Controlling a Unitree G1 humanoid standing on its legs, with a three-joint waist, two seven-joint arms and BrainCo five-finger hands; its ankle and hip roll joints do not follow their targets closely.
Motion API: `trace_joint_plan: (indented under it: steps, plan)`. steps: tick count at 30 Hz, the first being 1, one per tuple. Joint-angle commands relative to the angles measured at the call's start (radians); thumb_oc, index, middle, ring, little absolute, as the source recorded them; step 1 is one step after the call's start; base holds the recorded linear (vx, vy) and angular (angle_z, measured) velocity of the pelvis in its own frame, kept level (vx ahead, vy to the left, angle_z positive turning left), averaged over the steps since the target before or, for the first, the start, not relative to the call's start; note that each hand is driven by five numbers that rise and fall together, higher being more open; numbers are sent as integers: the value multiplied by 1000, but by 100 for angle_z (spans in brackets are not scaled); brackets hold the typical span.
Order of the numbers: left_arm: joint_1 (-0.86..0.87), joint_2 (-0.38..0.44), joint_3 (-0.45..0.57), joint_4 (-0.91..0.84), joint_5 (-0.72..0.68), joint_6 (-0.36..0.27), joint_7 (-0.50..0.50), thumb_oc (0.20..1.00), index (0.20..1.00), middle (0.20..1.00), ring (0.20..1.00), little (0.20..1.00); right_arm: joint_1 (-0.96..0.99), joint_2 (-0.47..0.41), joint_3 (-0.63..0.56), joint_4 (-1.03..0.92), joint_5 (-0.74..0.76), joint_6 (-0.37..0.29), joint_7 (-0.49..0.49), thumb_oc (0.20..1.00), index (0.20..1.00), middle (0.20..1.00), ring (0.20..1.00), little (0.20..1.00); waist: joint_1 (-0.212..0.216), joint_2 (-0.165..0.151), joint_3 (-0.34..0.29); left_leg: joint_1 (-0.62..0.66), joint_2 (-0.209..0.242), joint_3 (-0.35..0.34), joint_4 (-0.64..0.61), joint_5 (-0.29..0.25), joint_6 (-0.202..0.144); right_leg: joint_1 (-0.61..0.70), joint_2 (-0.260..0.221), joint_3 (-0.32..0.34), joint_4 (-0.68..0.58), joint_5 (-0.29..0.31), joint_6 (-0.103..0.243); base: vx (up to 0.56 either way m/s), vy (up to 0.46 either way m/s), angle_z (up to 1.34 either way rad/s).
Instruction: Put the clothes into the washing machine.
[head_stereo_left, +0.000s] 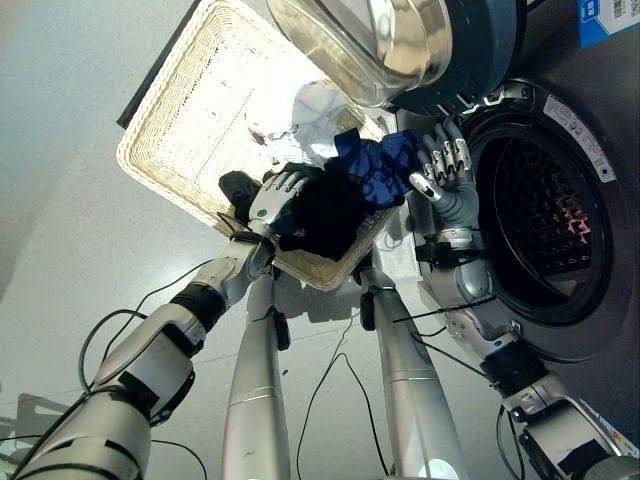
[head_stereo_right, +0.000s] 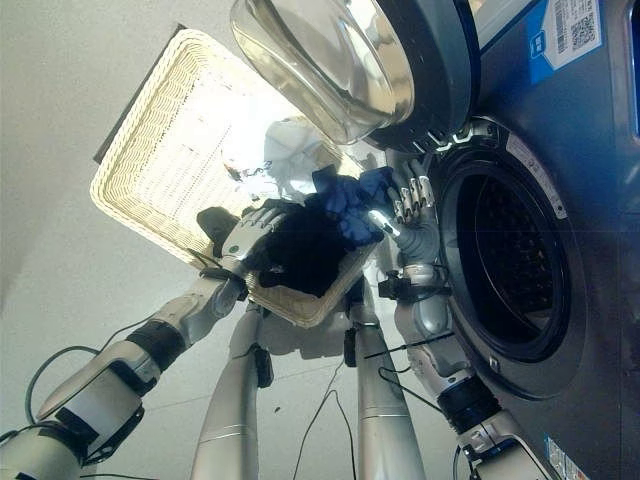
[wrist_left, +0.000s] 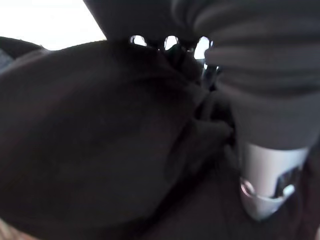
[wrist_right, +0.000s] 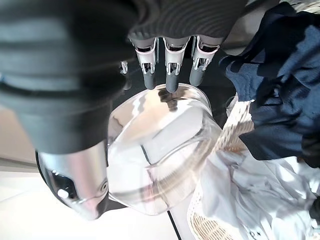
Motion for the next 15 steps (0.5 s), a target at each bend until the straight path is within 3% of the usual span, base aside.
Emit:
trace_joint_plan:
  steps: [1,10,11,12,13,14,15]
  plan:
    - [-17,-49,-32,30,64,-40,33,1000,1000,1000,1000,1000,-30,29,-7,-36,-36,-82,-6,1000,1000,1000,1000,1000,11,-64,-11,1,-54,28,111,-116,-17,49,24,-31,-252,248,131,0,0,0]
    - [-20,-102,-39,87,115,-8,20,1000,1000,1000,1000,1000,-37,66,2,-14,-7,-92,17,1000,1000,1000,1000,1000,9,-79,-11,-4,-59,20,109,-119,-17,45,31,-33,-258,255,135,-1,-34,0]
    - [-20,-105,-42,92,130,1,12,862,862,862,862,862,-37,71,3,-12,-9,-95,18,1000,1000,1000,1000,1000,9,-81,-11,-6,-59,19,109,-119,-17,44,32,-33,-258,257,135,0,0,0]
    - [-20,-105,-42,93,133,3,9,561,561,561,561,561,-37,72,4,-11,-9,-96,18,1000,1000,1000,1000,1000,9,-81,-11,-6,-59,19,109,-119,-17,43,32,-34,-258,257,136,0,0,0]
    - [-20,-105,-42,93,133,3,9,561,561,561,561,561,-37,72,4,-11,-9,-96,18,1000,1000,1000,1000,1000,9,-81,-11,-6,-59,19,109,-119,-17,43,32,-34,-258,257,136,0,0,0]
    - [-28,-110,-54,108,161,19,-11,200,200,200,200,200,-43,77,7,-5,-11,-100,17,1000,1000,1000,1000,1000,7,-85,-11,-6,-58,19,106,-118,-17,43,33,-35,-263,261,138,-8,-39,0]
    - [-30,-111,-60,113,166,31,-24,200,200,200,200,200,-46,80,8,0,-10,-106,17,1000,1000,1000,1000,1000,7,-87,-11,-5,-58,20,103,-117,-18,45,32,-37,-266,263,139,-11,-50,-1]
